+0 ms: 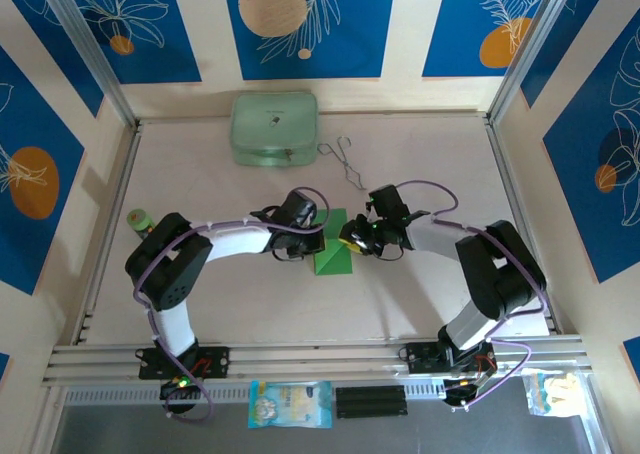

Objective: Fold a paper plane with a square sheet of paper (pick it up from the middle)
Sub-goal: Fold the triangle a second time at the center of the table, then turn over the paper at the center of the table.

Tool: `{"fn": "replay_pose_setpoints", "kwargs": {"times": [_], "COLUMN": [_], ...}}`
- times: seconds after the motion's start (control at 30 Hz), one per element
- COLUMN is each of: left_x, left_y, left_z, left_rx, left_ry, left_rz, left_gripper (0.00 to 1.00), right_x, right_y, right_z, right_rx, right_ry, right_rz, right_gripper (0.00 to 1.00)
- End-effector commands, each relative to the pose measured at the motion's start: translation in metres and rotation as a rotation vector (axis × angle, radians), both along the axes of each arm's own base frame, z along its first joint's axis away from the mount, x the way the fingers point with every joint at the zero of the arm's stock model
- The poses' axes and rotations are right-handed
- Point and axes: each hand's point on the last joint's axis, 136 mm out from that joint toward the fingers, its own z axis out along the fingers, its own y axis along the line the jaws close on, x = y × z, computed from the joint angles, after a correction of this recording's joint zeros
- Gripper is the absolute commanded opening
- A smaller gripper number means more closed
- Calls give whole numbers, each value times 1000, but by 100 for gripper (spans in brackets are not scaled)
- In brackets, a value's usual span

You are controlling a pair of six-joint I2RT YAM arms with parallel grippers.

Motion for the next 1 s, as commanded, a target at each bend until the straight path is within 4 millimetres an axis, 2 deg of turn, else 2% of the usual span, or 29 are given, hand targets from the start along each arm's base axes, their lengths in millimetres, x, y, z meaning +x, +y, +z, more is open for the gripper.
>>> {"fn": "replay_pose_setpoints", "kwargs": {"times": [0.0, 0.23, 0.47, 0.77, 0.97], "left_x": [0, -8, -11, -12, -10], "left_y": [12, 22, 24, 22, 20], "left_z": [-20, -34, -38, -36, -29], "left_rx": [46, 82, 78, 63, 43], "left_ry": [30, 69, 80, 81, 76], "left_rz": [47, 74, 83, 84, 86], "left_gripper": [4, 3, 3, 3, 3], "right_x": [-3, -4, -3, -3, -4], "right_y": [5, 13, 19, 31, 32], "right_z": [-4, -10, -16, -14, -15], "right_rx": [-8, -12, -18, 41, 75], "right_ry": [41, 58, 71, 55, 42], "right_rz": [0, 13, 25, 51, 54], "right_gripper": [33, 34, 33, 24, 19]}}
